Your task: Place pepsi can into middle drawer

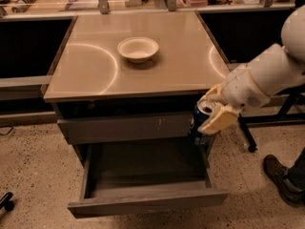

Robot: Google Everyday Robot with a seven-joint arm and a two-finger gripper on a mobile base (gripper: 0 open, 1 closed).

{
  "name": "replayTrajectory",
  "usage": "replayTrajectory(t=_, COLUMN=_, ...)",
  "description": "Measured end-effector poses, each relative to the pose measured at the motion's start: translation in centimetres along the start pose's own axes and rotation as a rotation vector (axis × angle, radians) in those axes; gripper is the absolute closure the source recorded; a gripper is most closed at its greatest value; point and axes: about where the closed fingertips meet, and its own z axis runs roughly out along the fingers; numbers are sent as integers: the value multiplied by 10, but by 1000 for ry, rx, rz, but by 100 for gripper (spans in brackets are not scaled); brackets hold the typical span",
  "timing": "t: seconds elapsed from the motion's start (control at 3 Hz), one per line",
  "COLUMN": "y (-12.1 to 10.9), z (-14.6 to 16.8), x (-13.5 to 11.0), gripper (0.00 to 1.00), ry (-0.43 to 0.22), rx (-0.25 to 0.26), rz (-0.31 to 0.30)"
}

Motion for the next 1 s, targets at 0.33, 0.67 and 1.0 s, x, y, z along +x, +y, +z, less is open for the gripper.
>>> replayTrajectory(t=0.33, y=20, z=54, x=32, gripper=100, ry=-11, rx=7, rz=-3)
replayTrajectory(t=0.67, y=38, z=126, x=73, gripper=100, ry=23, rx=5, rz=14)
replayTrajectory(t=1.0, y=29, z=133, x=75, gripper=100, ry=22, rx=60, rz=15)
